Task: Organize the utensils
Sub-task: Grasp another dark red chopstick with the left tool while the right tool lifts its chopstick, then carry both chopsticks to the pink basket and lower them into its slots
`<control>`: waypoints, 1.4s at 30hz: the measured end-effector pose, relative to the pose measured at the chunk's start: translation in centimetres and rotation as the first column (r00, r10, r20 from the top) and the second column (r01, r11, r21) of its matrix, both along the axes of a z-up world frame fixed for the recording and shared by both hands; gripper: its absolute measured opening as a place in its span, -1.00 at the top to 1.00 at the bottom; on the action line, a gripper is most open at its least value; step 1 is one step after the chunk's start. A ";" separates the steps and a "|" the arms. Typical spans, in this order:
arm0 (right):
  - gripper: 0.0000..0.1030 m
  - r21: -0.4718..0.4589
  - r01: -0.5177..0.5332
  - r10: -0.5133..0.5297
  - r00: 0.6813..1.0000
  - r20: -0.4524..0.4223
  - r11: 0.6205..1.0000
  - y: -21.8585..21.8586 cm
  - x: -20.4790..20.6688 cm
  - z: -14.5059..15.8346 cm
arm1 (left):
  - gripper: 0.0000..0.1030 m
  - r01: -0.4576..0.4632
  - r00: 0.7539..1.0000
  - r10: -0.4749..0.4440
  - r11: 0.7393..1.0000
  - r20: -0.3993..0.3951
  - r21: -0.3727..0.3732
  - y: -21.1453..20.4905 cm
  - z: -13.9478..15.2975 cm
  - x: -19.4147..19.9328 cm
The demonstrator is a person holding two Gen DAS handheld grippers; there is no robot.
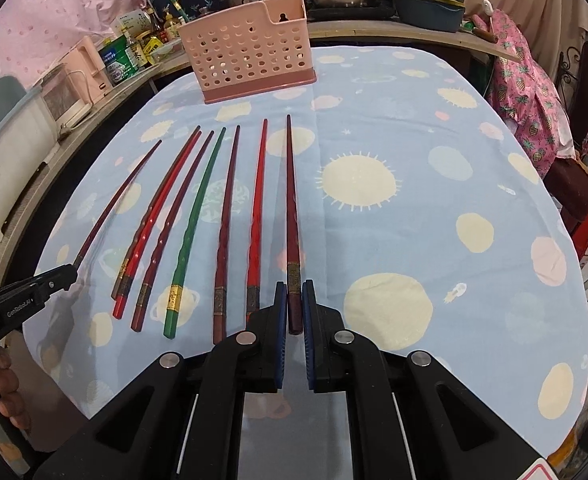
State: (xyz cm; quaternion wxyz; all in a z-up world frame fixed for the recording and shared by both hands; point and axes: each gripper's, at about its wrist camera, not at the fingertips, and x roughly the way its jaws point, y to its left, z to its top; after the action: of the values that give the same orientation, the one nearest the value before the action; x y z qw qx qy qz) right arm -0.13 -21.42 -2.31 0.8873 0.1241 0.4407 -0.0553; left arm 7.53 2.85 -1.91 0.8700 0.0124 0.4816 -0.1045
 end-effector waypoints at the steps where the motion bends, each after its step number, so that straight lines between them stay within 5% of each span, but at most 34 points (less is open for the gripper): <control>1: 0.86 0.001 0.002 -0.002 1.000 0.012 1.000 -0.1 0.0 0.5 | 0.84 -0.003 1.000 0.003 1.000 0.008 -0.004 0.1 0.5 0.0; 23: 0.86 0.007 0.067 -0.066 0.952 0.298 0.998 -5.0 3.2 14.0 | 0.86 -0.036 0.962 0.062 0.994 0.264 -0.104 1.3 14.1 5.2; 42: 0.86 0.089 0.070 -0.101 0.902 0.420 0.994 -8.9 11.0 20.4 | 0.86 0.049 0.925 0.041 0.973 0.378 -0.227 -3.1 24.5 13.8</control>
State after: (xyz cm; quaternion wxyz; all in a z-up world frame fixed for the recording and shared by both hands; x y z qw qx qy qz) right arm 10.90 -30.32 18.07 0.9535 0.1839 0.2335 -0.0500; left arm 21.36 -0.26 22.58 0.9420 -0.0683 0.2884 -0.1575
